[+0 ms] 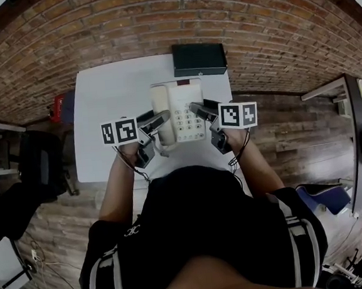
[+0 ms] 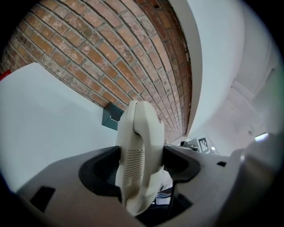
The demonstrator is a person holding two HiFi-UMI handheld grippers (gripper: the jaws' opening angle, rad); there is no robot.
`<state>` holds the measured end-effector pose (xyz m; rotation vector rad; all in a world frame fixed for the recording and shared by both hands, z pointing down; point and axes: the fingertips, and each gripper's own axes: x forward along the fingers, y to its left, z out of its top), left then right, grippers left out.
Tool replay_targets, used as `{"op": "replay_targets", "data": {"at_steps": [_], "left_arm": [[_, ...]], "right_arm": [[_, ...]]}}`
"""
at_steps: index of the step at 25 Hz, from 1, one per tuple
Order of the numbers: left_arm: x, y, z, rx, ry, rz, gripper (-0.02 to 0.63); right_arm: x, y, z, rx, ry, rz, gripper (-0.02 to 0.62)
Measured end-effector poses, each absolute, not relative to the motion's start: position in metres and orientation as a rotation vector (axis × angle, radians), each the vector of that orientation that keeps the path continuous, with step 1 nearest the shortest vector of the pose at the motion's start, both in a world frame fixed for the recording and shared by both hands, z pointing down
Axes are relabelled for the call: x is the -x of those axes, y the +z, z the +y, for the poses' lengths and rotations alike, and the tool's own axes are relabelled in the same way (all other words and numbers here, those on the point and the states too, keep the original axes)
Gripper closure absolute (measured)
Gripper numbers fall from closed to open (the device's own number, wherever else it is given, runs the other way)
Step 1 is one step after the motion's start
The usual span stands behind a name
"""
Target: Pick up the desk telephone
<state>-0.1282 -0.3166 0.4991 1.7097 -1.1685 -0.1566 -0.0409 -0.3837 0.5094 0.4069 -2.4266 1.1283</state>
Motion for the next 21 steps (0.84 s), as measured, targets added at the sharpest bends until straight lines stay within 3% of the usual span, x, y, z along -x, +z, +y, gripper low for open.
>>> {"op": "replay_targets", "data": {"at_steps": [21], "left_arm": [[0.133,0.500,-0.304,-1.674,-0.170,-1.192,0.298]], "right_arm": [[0.044,0.510,-0.369,-0.395,1.123,-2.414,0.390]]}}
